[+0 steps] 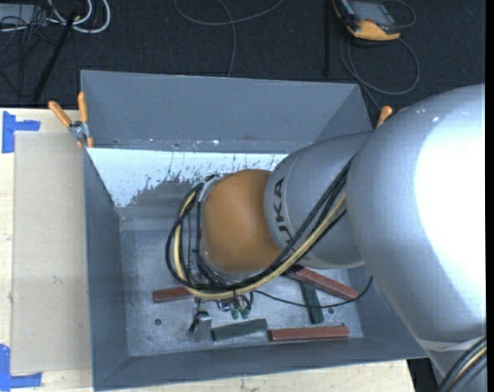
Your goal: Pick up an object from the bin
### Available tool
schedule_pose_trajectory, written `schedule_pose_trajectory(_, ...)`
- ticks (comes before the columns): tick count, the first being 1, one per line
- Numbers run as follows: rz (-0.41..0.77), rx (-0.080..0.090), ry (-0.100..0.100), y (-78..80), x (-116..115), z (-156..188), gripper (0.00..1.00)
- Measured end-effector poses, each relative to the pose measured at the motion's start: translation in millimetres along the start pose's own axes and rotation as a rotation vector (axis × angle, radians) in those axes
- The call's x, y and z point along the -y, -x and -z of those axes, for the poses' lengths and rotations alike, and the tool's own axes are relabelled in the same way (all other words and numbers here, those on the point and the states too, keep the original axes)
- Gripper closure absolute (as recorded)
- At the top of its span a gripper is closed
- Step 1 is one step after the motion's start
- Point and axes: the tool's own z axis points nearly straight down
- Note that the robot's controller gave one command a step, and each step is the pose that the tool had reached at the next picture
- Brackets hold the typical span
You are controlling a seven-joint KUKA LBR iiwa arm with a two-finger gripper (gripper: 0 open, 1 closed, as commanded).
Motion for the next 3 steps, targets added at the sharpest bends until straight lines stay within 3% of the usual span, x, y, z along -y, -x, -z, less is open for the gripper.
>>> schedule_pose_trajectory(1,-0.009,0.001,-0.003,0.8,4,0,1.0)
schedule_pose_trajectory(2,0.015,0.013,-0.004,26.3,44,108,1.0)
schedule_pose_trajectory(3,0.03,0.013,-0.002,29.2,30,238,1.0)
